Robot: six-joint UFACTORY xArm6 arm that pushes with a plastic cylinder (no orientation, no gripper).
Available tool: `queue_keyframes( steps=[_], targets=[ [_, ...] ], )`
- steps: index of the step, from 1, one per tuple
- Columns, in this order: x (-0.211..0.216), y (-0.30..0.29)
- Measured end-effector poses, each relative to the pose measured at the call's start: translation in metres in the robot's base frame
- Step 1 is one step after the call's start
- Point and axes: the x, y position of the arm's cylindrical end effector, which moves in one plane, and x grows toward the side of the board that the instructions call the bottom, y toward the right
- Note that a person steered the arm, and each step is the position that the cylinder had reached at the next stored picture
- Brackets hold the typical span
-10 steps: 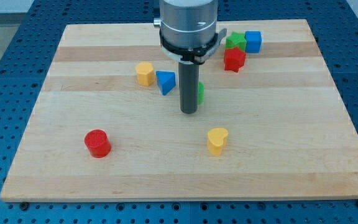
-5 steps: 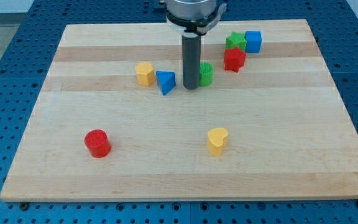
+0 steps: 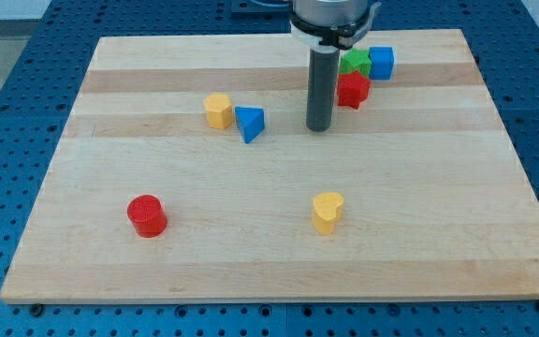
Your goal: Move the green circle left to the green star
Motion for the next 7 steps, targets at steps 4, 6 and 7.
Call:
queue_keyframes(
  steps=[4, 6, 7],
  targets=[
    [-0.052, 0.0],
    [-0.07, 0.0],
    [-0.074, 0.0]
  ],
)
